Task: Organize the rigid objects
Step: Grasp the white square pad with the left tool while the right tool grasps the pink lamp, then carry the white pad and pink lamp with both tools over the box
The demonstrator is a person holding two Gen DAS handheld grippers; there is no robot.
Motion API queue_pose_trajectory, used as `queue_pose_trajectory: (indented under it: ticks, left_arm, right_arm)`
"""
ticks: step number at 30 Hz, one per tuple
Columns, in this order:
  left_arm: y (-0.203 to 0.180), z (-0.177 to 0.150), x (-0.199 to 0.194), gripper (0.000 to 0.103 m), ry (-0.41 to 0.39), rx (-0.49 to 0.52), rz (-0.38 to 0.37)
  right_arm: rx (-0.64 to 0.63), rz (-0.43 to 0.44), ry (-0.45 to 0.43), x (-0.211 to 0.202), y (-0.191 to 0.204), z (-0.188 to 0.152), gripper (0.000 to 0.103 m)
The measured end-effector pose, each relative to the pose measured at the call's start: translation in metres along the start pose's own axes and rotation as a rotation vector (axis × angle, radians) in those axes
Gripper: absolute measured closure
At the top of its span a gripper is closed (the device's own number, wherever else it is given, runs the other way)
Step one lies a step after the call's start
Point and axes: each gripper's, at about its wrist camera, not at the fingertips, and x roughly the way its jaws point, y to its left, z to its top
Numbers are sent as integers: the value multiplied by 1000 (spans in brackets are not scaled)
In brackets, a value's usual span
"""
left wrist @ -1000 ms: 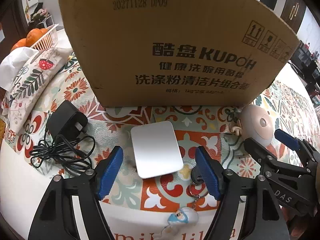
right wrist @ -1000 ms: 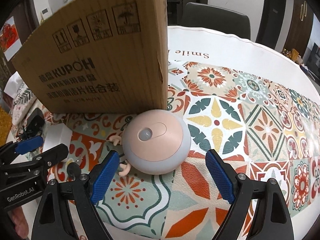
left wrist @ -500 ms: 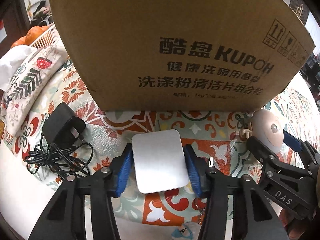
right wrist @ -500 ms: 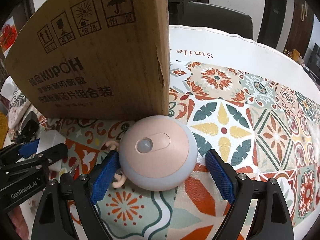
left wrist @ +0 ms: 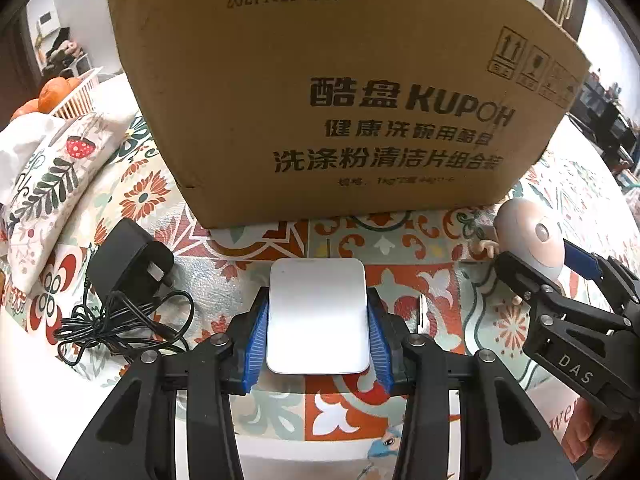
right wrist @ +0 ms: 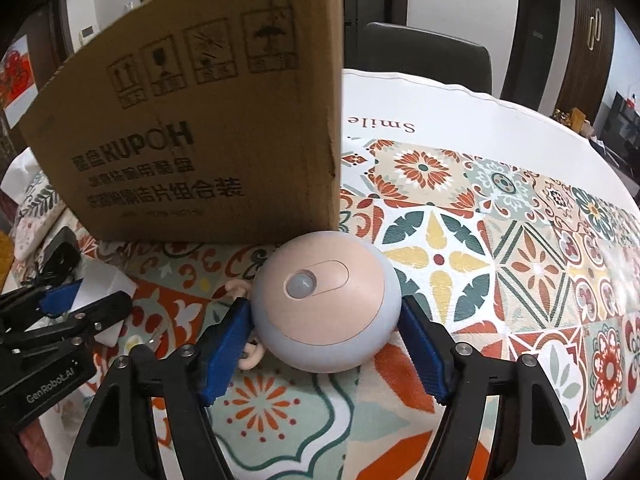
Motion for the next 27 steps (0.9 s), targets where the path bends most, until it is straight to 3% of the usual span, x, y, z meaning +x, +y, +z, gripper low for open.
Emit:
queue_pose_trajectory:
  ticks: [14, 27]
  left_arm:
    - [12, -18, -42, 59, -74, 19, -54]
    - [28, -13, -94, 59, -148, 12, -87]
  right_arm:
    - [10, 25, -54, -40, 14, -7, 29]
    - [40, 32, -127, -83, 20, 0, 29]
